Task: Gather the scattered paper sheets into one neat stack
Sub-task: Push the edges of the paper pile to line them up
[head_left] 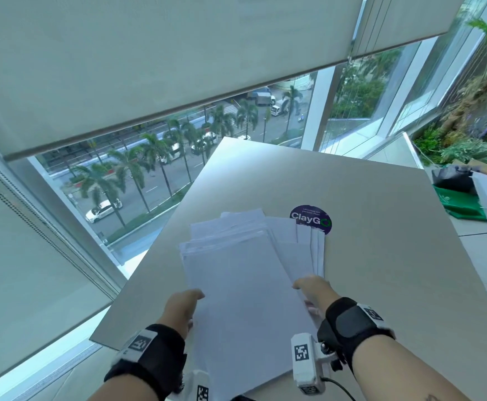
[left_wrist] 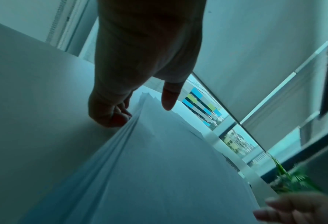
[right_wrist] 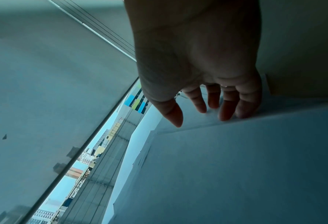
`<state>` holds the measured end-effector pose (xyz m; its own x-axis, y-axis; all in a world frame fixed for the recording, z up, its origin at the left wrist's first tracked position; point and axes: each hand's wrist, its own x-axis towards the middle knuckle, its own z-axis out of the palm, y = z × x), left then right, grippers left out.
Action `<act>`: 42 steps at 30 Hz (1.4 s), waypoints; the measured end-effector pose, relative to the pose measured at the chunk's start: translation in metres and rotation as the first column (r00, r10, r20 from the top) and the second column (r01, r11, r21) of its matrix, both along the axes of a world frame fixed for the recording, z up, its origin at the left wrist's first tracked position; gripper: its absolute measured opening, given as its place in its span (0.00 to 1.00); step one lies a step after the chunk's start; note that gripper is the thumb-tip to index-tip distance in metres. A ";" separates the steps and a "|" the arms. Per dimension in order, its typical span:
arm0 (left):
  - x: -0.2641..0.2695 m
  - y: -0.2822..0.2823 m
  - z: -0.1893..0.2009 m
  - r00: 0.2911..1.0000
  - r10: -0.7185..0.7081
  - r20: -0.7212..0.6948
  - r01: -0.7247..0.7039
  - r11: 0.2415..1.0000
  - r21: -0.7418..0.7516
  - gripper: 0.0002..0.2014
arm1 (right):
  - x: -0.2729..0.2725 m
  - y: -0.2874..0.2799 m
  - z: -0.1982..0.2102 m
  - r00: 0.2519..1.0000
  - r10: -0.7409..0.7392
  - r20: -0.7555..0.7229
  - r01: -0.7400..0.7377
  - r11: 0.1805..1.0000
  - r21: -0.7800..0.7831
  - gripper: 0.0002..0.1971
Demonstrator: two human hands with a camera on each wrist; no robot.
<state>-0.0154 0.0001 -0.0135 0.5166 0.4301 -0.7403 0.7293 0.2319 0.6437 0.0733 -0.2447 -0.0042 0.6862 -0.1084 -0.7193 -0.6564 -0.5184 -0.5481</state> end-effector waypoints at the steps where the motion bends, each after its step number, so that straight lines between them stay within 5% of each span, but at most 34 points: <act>1: 0.000 0.001 0.000 1.000 -0.001 -0.003 0.001 1.000 -0.019 0.14 | -0.001 0.001 0.003 1.000 -0.002 -0.012 0.002 1.000 0.013 0.15; 4: -0.001 -0.002 -0.004 1.000 -0.020 0.019 0.020 1.000 0.000 0.09 | -0.006 0.002 0.003 0.998 0.043 -0.054 -0.043 0.999 -0.003 0.07; 11: 0.004 0.015 -0.068 0.983 -0.181 0.040 0.170 0.966 0.192 0.36 | -0.011 0.002 -0.004 0.986 0.166 -0.017 -0.166 0.986 -0.002 0.11; 13: 0.001 0.004 -0.039 0.976 -0.216 0.013 0.201 0.930 0.309 0.37 | -0.011 0.001 -0.002 0.996 0.092 -0.011 -0.092 0.996 0.022 0.20; 15: -0.001 -0.008 -0.013 0.967 -0.252 0.041 0.216 0.893 0.394 0.25 | -0.011 0.000 0.000 0.999 0.038 -0.010 -0.037 0.997 0.070 0.14; 17: -0.001 -0.016 -0.002 0.955 -0.267 0.129 0.213 0.919 0.332 0.13 | -0.011 -0.002 0.001 1.000 0.021 -0.021 -0.019 0.997 0.073 0.14; 21: -0.006 -0.026 0.012 0.915 -0.305 0.264 0.288 0.952 0.101 0.17 | -0.019 -0.006 0.002 0.999 0.038 -0.020 -0.037 0.999 0.033 0.36; 27: -0.009 -0.026 0.017 0.835 -0.239 0.496 0.382 0.900 -0.210 0.17 | -0.024 -0.030 -0.002 0.987 -0.128 0.099 0.128 0.992 0.010 0.34; 31: -0.002 -0.030 0.010 0.878 -0.267 0.398 0.311 0.949 -0.048 0.18 | -0.028 -0.038 -0.004 0.990 -0.102 0.100 0.101 0.995 0.018 0.23; 35: 0.002 -0.028 -0.001 0.899 -0.428 0.092 0.389 0.877 0.281 0.35 | -0.036 -0.034 -0.005 0.991 -0.090 0.097 0.092 0.996 -0.011 0.21; 38: 0.002 -0.026 0.000 0.924 -0.382 -0.020 0.364 0.863 0.350 0.45 | -0.036 -0.033 -0.007 0.991 -0.104 0.079 0.103 0.995 0.010 0.21; 42: 0.003 -0.021 0.001 0.955 -0.293 -0.036 0.291 0.911 0.292 0.41 | -0.035 -0.033 -0.005 0.990 -0.118 0.073 0.118 0.993 -0.002 0.21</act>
<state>-0.0125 -0.0212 -0.0122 0.6578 0.4547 -0.6005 0.7301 -0.1888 0.6567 0.0387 -0.2775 -0.0089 0.7185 -0.1956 -0.6675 -0.6719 -0.4432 -0.5934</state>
